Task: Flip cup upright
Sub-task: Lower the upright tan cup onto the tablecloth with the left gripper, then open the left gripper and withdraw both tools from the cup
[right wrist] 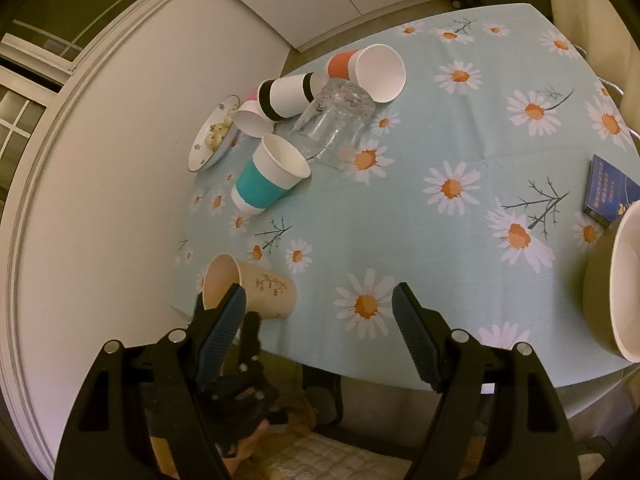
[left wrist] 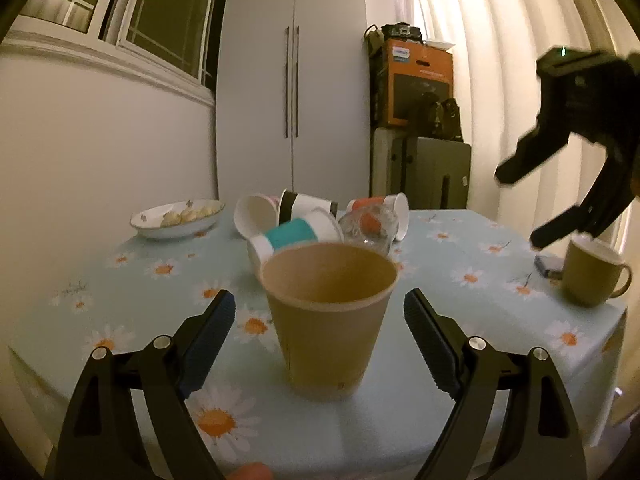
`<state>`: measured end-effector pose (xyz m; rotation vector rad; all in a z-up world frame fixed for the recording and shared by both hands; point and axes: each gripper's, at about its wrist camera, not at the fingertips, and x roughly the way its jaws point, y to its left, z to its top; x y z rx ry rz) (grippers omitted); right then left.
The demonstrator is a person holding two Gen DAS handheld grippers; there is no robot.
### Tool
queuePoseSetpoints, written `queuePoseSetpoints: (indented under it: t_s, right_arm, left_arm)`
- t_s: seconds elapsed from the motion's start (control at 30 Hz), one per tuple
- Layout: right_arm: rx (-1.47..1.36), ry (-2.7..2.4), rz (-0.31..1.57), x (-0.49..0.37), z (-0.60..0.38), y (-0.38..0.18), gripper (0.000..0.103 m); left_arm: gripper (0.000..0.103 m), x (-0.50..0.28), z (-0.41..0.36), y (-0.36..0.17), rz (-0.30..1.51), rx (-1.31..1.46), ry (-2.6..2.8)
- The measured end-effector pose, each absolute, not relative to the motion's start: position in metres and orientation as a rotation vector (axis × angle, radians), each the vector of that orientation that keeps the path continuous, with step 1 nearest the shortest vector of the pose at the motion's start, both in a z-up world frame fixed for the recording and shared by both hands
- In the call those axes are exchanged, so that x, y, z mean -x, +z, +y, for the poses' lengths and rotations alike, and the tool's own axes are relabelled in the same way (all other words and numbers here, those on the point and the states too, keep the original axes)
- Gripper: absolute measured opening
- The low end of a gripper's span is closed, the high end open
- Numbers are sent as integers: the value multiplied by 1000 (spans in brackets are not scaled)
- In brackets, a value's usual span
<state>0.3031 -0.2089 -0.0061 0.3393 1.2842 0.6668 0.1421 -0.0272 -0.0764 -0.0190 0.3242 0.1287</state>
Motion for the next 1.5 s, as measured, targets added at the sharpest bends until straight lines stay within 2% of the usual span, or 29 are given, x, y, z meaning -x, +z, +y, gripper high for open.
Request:
queuePoseSetpoints:
  t_s: [0.2,0.23,0.27,0.3,0.5,0.67,0.8,0.87,1.1,1.27,1.5]
  right_arm:
    - [-326,667,1278,-300,-206,-4,75]
    - [-325,669,1272,-300,-206,-4,75]
    - [-329,674,1261,-298,-206,-2,75]
    - [-332,678,1253,-297,-206,-2,75]
    - [-353,727,1188,-277,-204,1,77]
    - [-372,760,1060,-252,-212,14,81]
    - [-370,747,957,-228,-221,20,90]
    - [-346,725,904,-214,-225,23,91]
    - [-218,646,718,-163,-231,34,98]
    - [-77,579,593,-120,-227,39,98]
    - [17,529,559,-88,-223,30,98]
  left_arm:
    - [85,-130,-19,-51,336,53,105]
    - [86,-128,-18,-48,342,60,102]
    - [94,-126,-15,-44,349,70,99]
    - [97,-124,-13,-41,355,83,99]
    - [97,-110,0,-14,363,140,57]
    - [97,-104,10,9,460,152,-26]
    - [97,-96,24,21,505,167,-69]
    - [97,-89,32,25,515,176,-71]
    - [96,-64,48,28,545,225,-91]
    - [96,-48,44,21,583,205,-100]
    - [96,-31,39,14,594,179,-93]
